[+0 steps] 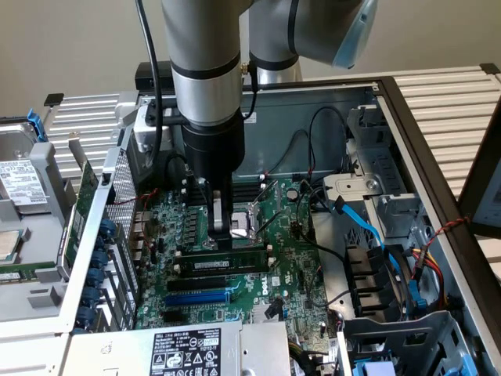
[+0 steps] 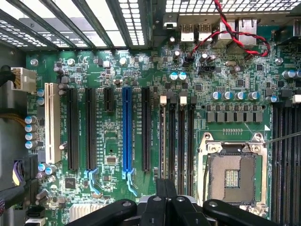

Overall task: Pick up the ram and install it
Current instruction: 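Press down the ram until it locks into place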

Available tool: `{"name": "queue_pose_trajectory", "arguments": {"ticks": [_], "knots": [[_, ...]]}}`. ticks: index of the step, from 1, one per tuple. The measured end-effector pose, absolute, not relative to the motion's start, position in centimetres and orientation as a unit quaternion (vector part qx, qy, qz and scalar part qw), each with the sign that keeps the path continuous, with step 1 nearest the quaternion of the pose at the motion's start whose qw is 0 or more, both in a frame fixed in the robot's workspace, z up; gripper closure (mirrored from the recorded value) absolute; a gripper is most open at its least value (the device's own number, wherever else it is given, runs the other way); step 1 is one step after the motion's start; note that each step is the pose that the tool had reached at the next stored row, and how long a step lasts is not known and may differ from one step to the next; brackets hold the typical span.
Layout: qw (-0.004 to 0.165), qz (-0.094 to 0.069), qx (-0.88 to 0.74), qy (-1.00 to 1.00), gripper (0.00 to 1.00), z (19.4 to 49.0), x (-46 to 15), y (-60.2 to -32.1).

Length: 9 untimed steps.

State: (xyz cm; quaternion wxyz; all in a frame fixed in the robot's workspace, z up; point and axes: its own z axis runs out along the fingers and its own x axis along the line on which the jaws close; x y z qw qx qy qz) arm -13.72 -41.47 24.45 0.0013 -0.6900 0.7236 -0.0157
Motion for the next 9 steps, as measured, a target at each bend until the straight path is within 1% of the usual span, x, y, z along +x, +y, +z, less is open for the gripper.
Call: {"name": "queue_pose_trajectory", "arguments": {"ticks": [3, 9], "knots": [[0.000, -0.015, -0.690, 0.724, 0.89, 24.41, -13.73, -41.46], [-0.008, -0.010, -0.690, 0.724, 0.89, 24.31, -13.72, -41.29]]}}
